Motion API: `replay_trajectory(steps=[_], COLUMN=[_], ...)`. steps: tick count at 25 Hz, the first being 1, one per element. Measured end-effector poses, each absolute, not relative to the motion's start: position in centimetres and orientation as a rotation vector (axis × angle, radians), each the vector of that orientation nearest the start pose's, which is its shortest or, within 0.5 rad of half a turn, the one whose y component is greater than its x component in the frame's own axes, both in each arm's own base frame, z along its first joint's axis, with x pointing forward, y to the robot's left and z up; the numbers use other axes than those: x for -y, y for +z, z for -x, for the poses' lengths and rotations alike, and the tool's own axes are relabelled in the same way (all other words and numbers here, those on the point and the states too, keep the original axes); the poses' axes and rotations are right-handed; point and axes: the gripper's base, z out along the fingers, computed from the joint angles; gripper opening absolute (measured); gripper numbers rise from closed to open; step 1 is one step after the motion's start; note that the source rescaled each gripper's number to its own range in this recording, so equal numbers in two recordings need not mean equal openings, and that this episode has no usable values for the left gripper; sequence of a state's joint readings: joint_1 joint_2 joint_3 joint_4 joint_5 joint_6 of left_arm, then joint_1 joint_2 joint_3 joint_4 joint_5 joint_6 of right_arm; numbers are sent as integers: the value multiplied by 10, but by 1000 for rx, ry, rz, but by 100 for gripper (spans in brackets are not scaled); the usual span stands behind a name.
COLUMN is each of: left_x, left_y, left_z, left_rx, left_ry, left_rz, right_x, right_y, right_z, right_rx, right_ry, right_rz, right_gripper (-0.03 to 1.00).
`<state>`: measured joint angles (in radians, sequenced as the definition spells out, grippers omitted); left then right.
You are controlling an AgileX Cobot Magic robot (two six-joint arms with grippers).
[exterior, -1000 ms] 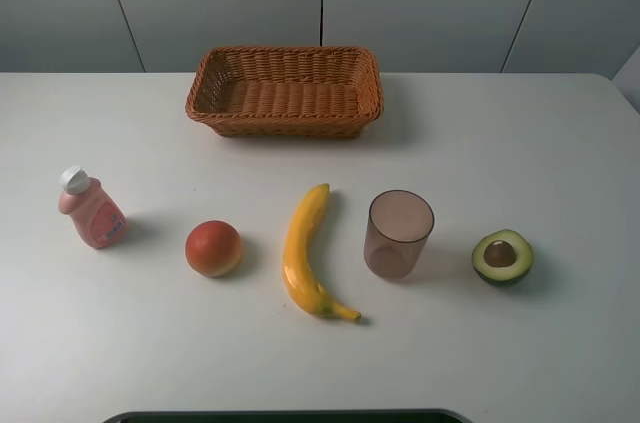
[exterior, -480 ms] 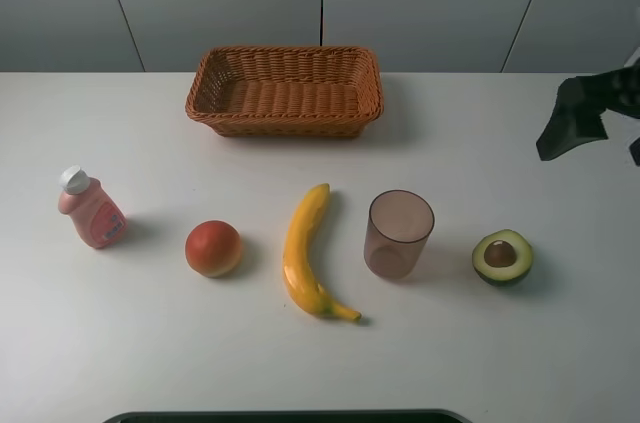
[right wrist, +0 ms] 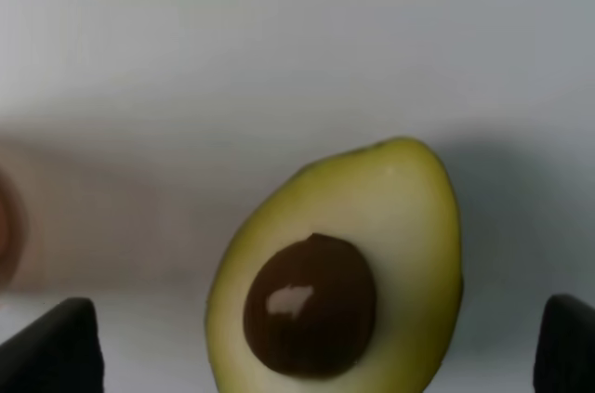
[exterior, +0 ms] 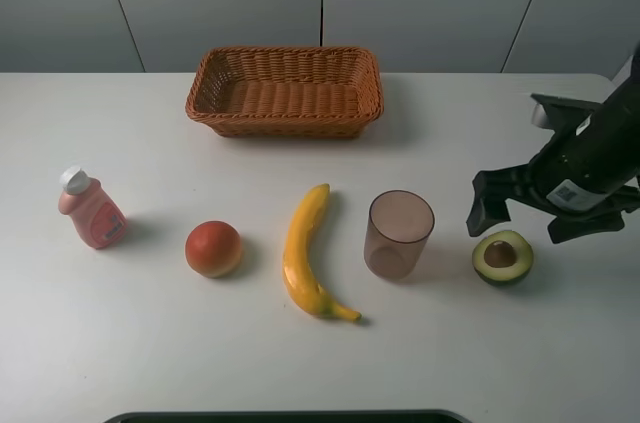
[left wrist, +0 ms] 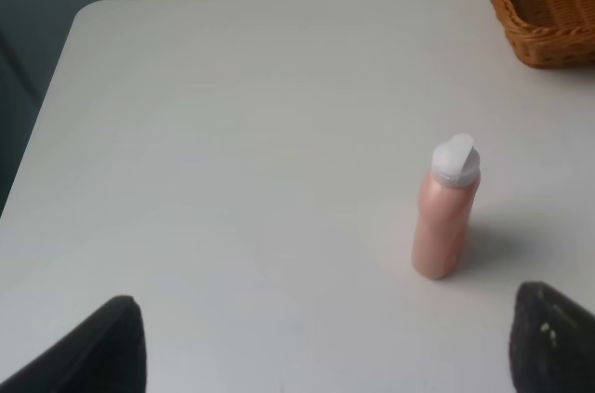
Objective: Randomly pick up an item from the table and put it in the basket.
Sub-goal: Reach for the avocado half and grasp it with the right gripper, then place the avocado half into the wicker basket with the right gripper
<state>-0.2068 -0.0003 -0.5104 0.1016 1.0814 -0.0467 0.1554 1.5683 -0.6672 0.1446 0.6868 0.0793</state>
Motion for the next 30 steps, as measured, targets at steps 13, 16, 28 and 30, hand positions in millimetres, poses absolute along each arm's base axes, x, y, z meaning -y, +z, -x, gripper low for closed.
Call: replay_trajectory(steps=[13, 16, 28, 30], left_x=[-9, -9, -9, -9], left_y=[279, 279, 279, 279], left_z=[5, 5, 5, 5], left_rx=[-2044, -2044, -2044, -2044], left_ry=[-36, -36, -36, -36], left_rz=[-157, -157, -157, -157], right_x=[-46, -46, -46, -46], right_y=[109, 102, 98, 98], right_z=[-233, -235, -236, -236], right_rx=[-3151, -3154, -3154, -3154], right_ry=[150, 145, 142, 142], right_rz=[-93, -99, -99, -99], right_gripper=[100, 100, 0, 0])
